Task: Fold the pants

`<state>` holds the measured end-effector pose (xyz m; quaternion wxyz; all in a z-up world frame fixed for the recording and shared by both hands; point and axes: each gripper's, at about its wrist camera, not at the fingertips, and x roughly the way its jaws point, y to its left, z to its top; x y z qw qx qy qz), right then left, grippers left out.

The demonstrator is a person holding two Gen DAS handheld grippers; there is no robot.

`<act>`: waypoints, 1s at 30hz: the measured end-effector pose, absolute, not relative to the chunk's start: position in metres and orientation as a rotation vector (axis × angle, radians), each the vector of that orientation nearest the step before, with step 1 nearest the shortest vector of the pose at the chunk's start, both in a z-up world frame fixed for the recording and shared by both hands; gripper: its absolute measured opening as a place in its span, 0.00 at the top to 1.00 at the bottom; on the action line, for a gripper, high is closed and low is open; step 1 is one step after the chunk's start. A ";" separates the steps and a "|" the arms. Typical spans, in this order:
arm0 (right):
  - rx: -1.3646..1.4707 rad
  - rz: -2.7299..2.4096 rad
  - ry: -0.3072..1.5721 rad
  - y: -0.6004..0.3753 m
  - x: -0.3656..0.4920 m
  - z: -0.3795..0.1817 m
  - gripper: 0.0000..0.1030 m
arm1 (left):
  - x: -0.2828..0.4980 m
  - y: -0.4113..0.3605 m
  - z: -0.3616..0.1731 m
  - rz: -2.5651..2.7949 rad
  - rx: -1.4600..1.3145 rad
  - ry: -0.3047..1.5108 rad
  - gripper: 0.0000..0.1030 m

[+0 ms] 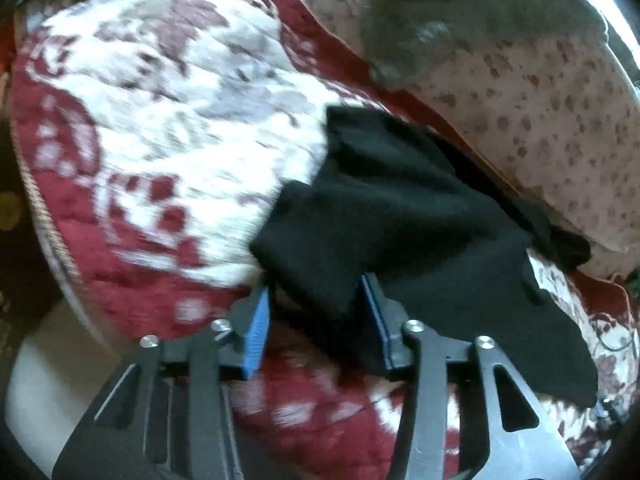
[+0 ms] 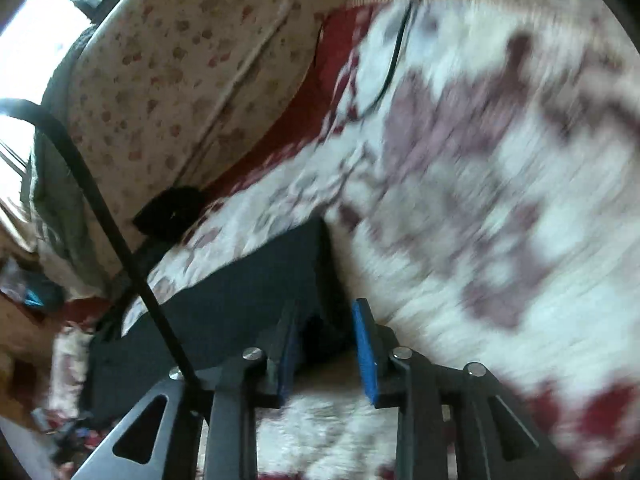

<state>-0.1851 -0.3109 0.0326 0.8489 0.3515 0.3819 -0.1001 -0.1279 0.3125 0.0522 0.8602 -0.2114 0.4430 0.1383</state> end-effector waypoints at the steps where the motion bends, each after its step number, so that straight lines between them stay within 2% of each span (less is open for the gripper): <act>1: 0.709 -0.226 0.789 -0.314 -0.188 0.042 0.75 | -0.132 0.317 0.059 0.295 -0.442 0.918 0.58; 4: 0.647 -0.234 0.733 -0.313 -0.185 0.069 0.71 | -0.136 0.327 0.081 0.357 -0.385 0.867 0.58; 8: 0.604 -0.042 0.649 -0.284 -0.153 0.096 0.57 | -0.113 0.335 0.101 0.299 -0.355 0.825 0.52; 13: 0.553 0.339 0.665 -0.198 -0.068 0.111 0.57 | -0.054 0.341 0.094 0.192 -0.348 0.867 0.52; 20: 0.333 0.746 0.762 -0.022 0.063 0.120 0.57 | 0.006 0.354 0.063 0.069 -0.355 0.999 0.52; 25: 0.196 0.817 0.849 0.067 0.133 0.107 0.56 | 0.035 0.370 0.051 0.020 -0.348 1.058 0.52; 30: 0.000 0.854 0.926 0.127 0.168 0.085 0.56 | 0.060 0.369 0.041 -0.067 -0.269 1.106 0.52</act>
